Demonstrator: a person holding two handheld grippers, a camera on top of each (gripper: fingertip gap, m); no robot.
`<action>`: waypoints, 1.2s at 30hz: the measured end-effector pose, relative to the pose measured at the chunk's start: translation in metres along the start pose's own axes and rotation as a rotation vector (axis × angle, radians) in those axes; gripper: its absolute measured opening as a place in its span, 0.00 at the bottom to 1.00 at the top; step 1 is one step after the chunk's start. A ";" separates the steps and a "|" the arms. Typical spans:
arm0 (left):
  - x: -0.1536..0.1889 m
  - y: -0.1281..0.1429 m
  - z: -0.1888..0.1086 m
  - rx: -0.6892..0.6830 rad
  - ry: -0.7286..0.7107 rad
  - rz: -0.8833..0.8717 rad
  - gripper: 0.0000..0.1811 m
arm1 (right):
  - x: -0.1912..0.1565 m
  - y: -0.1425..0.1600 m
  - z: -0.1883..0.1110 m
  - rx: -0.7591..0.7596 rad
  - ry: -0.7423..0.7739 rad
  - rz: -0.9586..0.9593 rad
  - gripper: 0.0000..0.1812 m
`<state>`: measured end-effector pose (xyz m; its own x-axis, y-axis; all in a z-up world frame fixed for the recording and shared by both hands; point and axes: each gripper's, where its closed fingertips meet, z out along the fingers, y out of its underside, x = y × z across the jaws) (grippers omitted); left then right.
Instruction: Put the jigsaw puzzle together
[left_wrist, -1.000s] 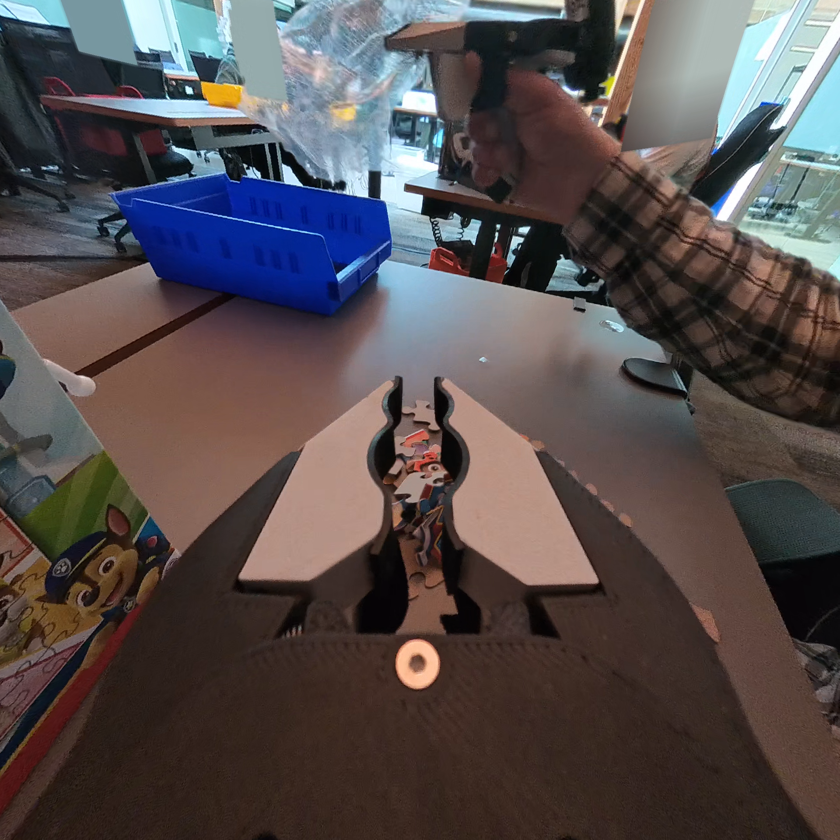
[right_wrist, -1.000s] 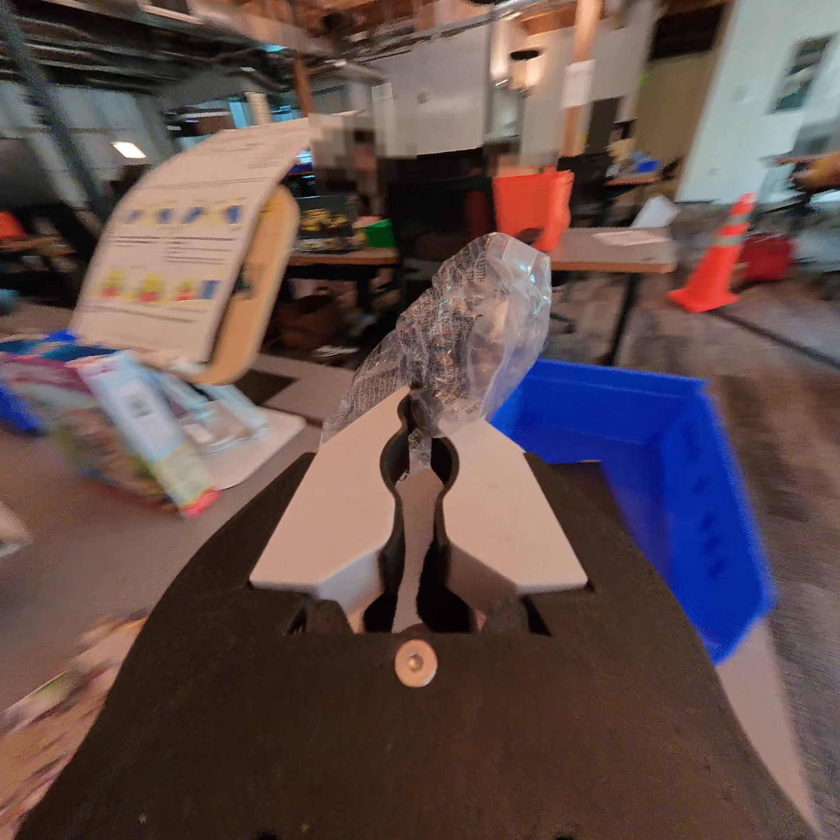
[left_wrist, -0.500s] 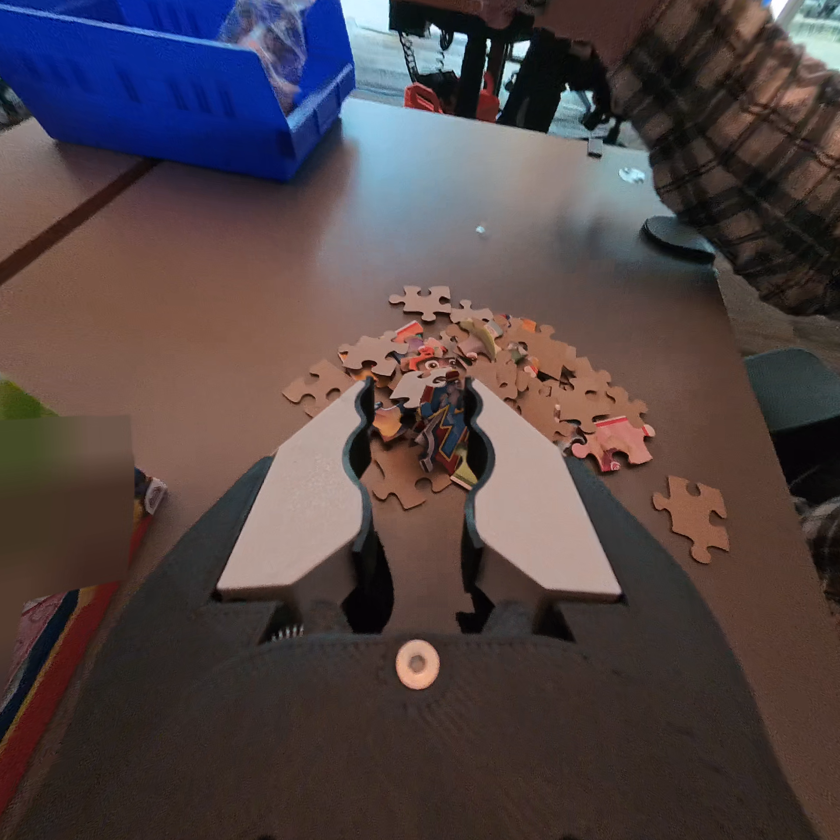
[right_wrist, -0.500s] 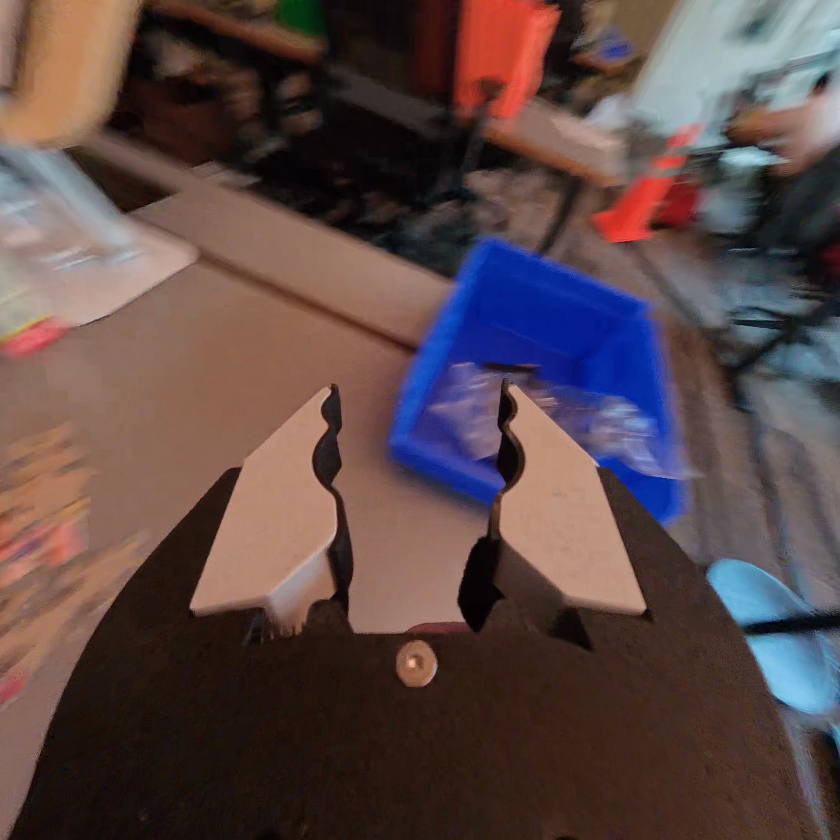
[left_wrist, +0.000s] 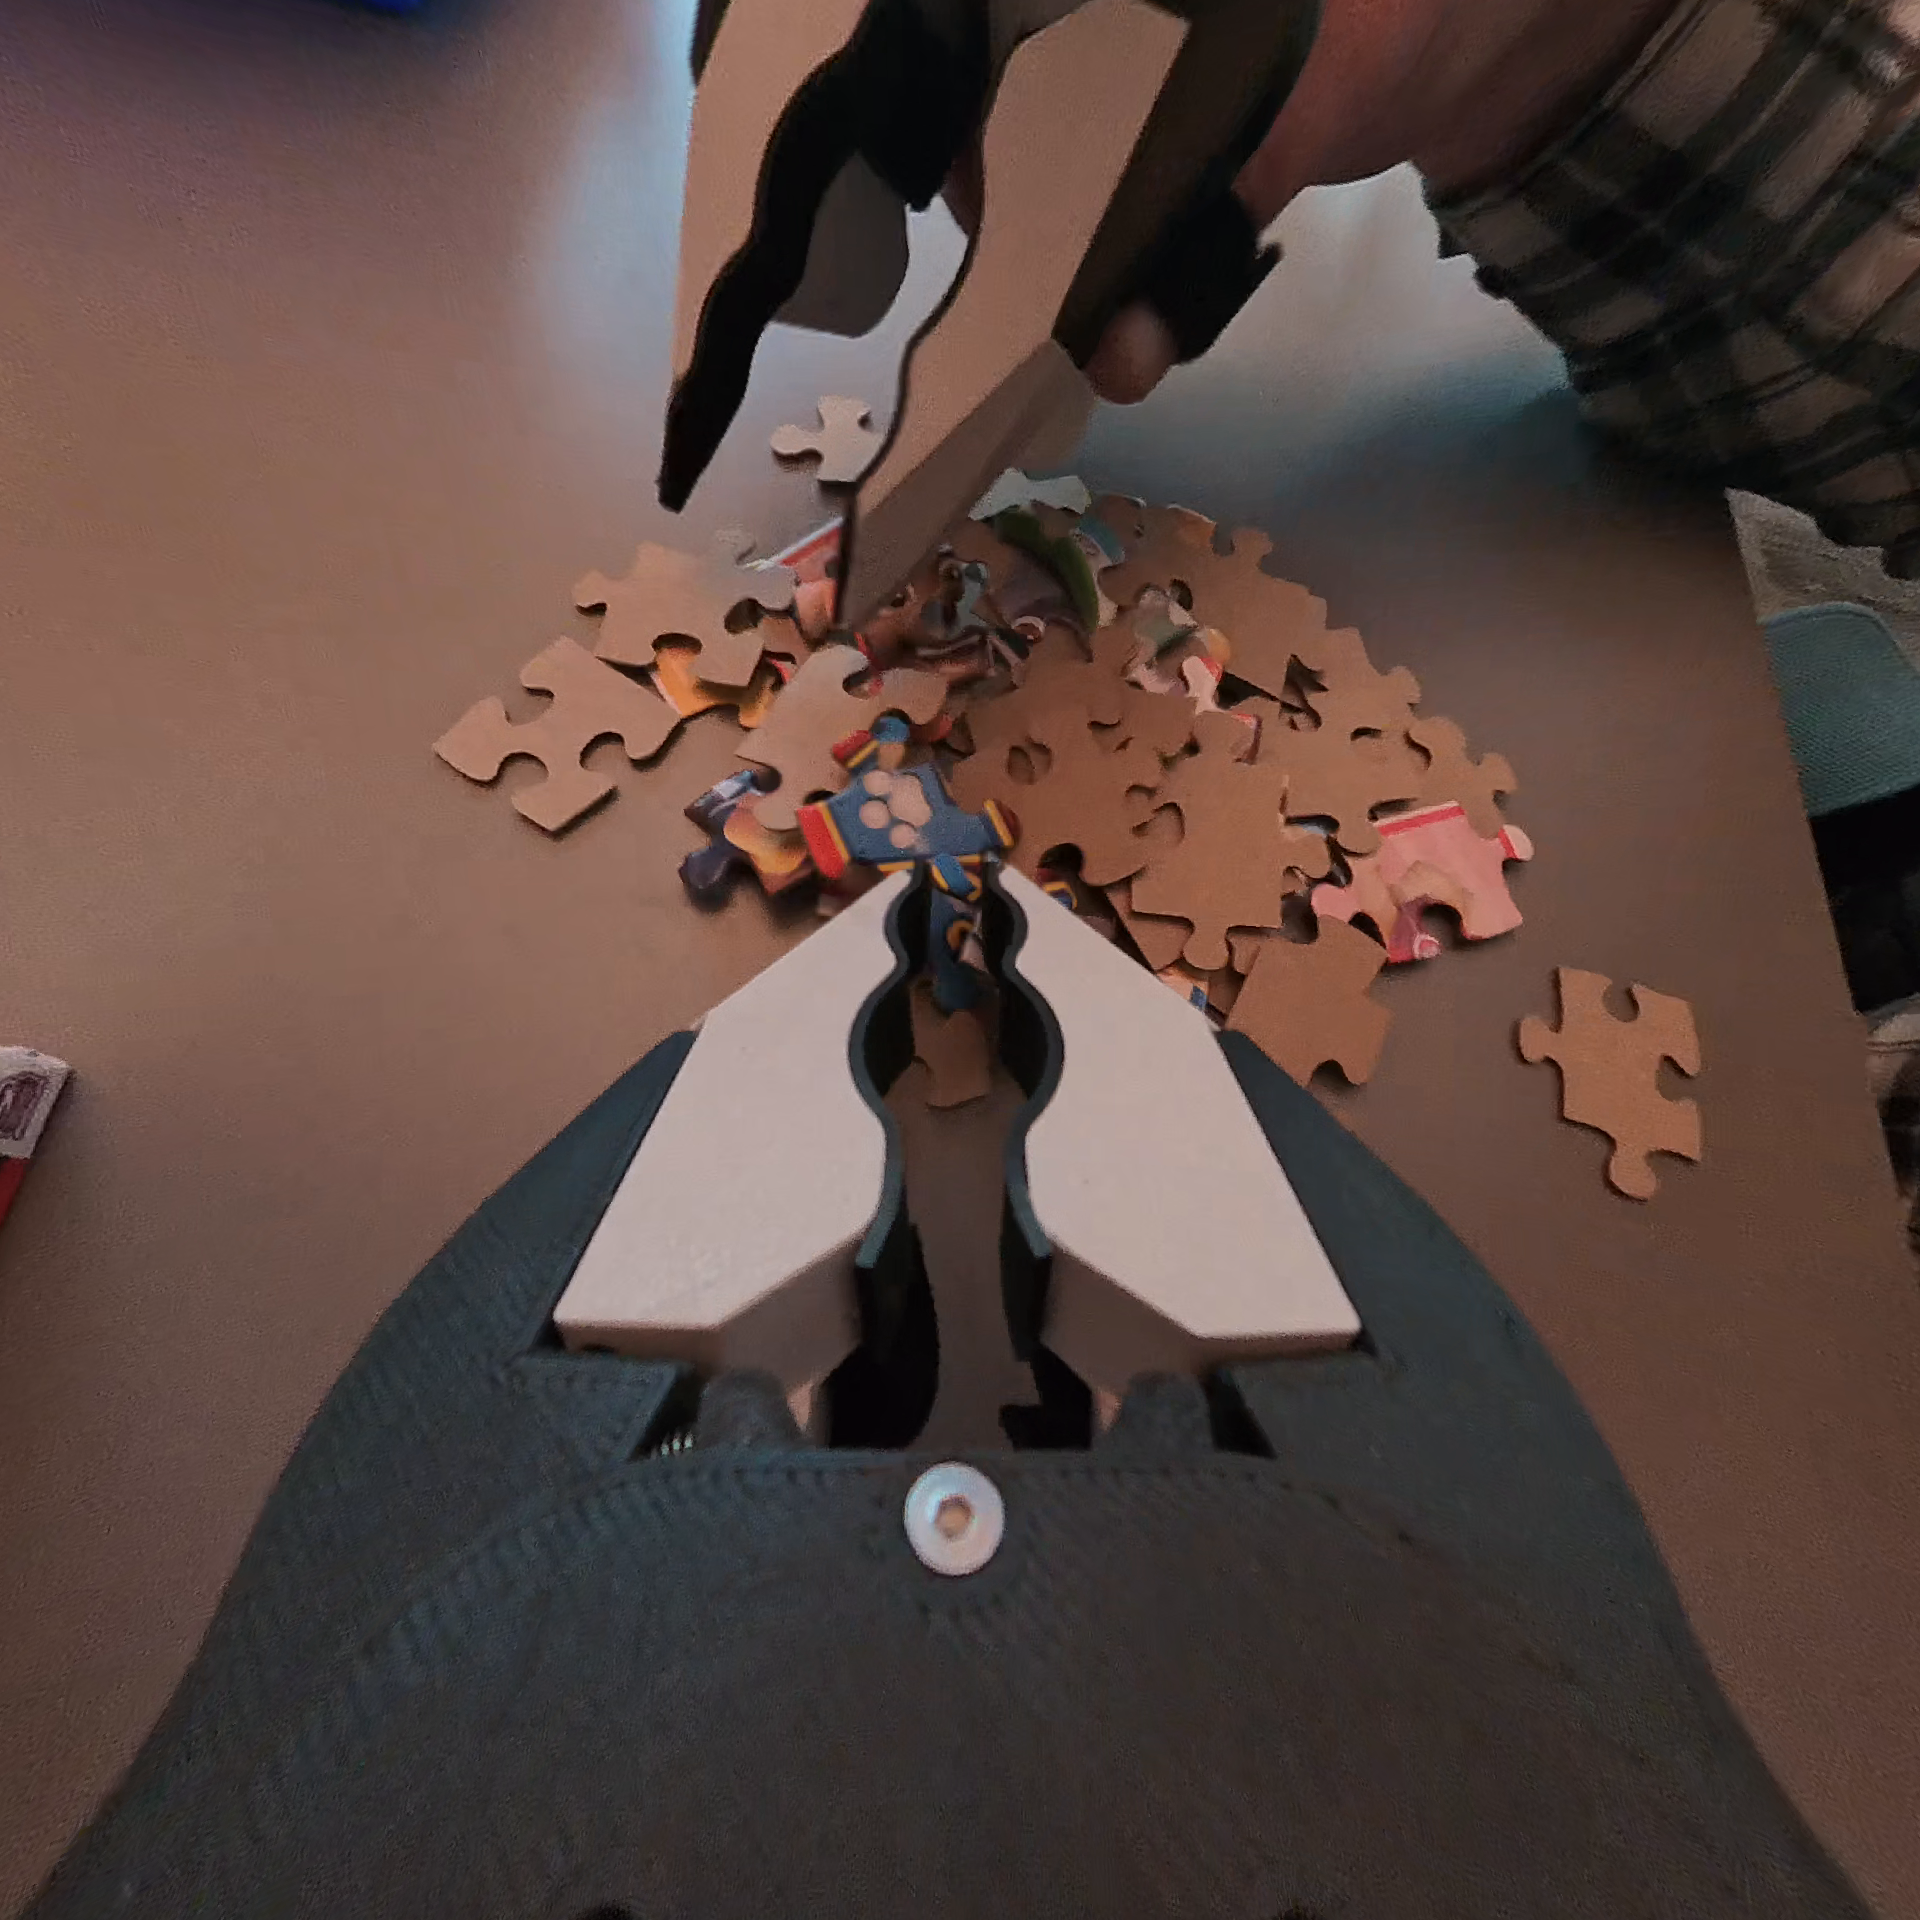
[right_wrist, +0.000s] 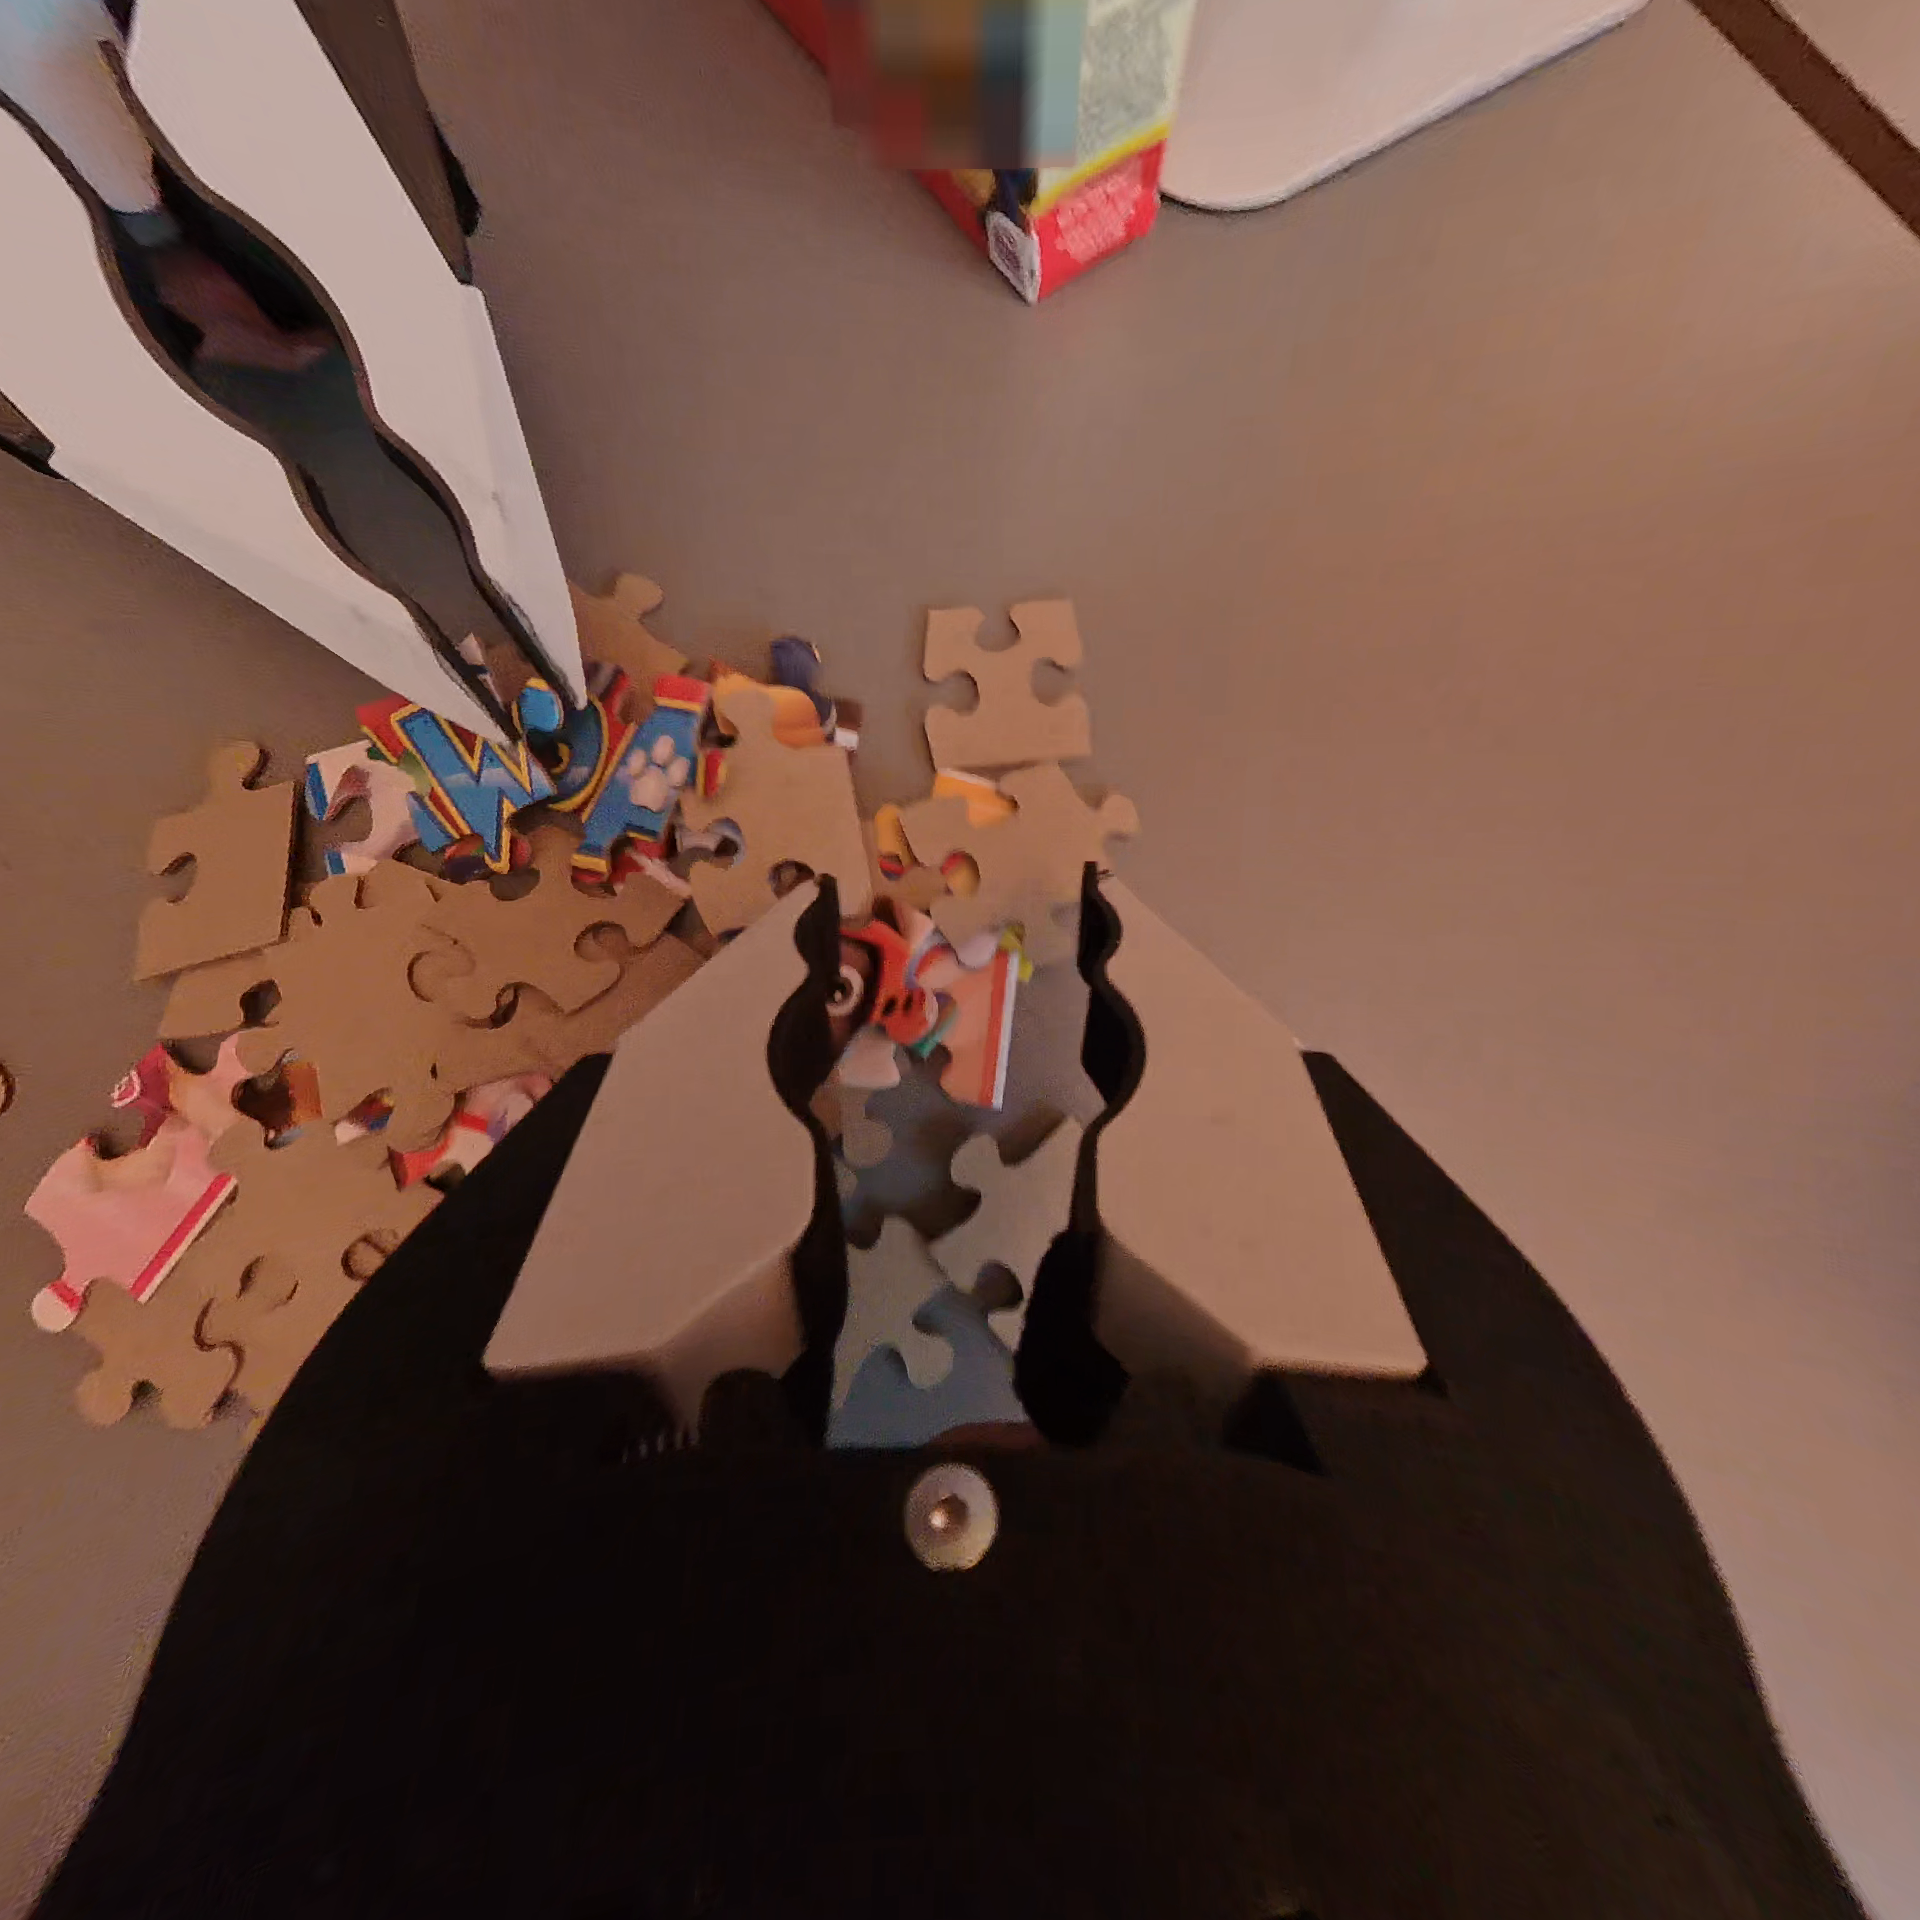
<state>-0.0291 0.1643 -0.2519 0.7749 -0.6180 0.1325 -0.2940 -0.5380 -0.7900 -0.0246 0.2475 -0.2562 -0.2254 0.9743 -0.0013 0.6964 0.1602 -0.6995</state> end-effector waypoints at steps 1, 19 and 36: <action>0.001 0.003 -0.002 -0.004 0.011 -0.002 0.04 | 0.000 -0.001 0.003 -0.007 0.009 -0.018 0.21; -0.028 0.057 -0.056 -0.151 -0.025 -0.115 0.11 | 0.015 0.006 0.013 -0.116 -0.032 -0.033 0.19; -0.009 0.067 -0.054 -0.179 0.013 -0.043 0.00 | -0.085 -0.008 0.021 -0.096 -0.203 -0.173 0.23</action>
<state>-0.0859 0.1026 -0.2737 0.7821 -0.5988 0.1728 -0.3563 -0.6571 -0.6642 -0.0252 0.1603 -0.2652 -0.4717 0.8809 -0.0378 0.6947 0.3449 -0.6312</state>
